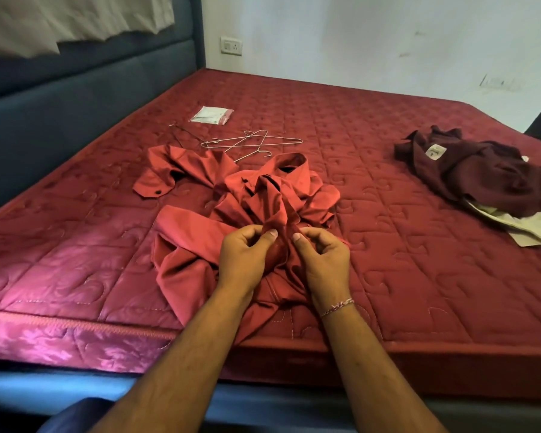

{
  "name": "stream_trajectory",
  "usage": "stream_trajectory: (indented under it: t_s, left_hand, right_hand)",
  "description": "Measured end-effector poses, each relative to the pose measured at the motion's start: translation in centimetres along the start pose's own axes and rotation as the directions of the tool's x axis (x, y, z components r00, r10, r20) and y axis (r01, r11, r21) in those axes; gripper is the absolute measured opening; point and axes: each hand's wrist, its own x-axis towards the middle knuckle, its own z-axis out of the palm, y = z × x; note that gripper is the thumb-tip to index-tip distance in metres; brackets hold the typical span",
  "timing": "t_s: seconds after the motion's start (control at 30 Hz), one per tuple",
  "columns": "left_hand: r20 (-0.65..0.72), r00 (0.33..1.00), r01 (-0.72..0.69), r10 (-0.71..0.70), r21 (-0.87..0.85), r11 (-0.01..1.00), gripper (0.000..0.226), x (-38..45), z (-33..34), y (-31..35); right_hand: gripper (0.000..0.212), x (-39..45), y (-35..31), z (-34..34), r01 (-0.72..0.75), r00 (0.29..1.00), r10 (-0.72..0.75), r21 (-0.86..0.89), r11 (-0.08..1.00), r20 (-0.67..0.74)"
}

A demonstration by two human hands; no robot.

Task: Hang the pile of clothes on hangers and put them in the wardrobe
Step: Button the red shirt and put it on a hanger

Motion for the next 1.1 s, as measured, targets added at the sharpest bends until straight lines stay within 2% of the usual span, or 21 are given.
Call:
stream_trajectory:
  t_s: [0.13,0.27,0.37,0.53,0.9,1.1]
  left_hand:
    - [0.014,1.0,0.017,-0.016,-0.025,1.0,0.013,-0.12,-0.07,0.15]
    - [0.063,0.998,0.032,-0.029,-0.041,0.999,0.007,-0.36,-0.03,0.01]
    - [0.081,0.994,0.073,-0.069,-0.049,0.996,0.004,-0.33,-0.02,-0.11]
    - [0.064,0.994,0.087,-0.085,-0.029,0.996,0.01,-0.37,0.04,-0.17]
    - [0.042,0.996,0.084,-0.085,0.023,0.996,0.019,-0.16,-0.04,-0.31]
    - [-0.026,0.987,0.156,-0.159,-0.075,0.985,0.013,0.27,-0.23,-0.2]
  right_hand:
    - [0.014,-0.24,-0.12,0.04,0.001,1.0,-0.001,0.031,1.0,0.006]
    - [0.018,-0.39,-0.07,-0.08,0.093,0.996,-0.093,-0.006,0.996,0.008]
    - [0.02,-0.34,-0.1,-0.1,0.061,0.997,-0.062,0.045,0.997,0.041]
    - [0.025,-0.66,-0.19,0.16,0.098,0.987,-0.099,0.01,0.995,0.123]
    - [0.015,-0.74,0.11,0.04,0.105,0.987,-0.106,0.016,0.994,0.12]
    - [0.02,-0.68,0.01,0.12,0.052,0.995,-0.058,0.076,0.996,0.081]
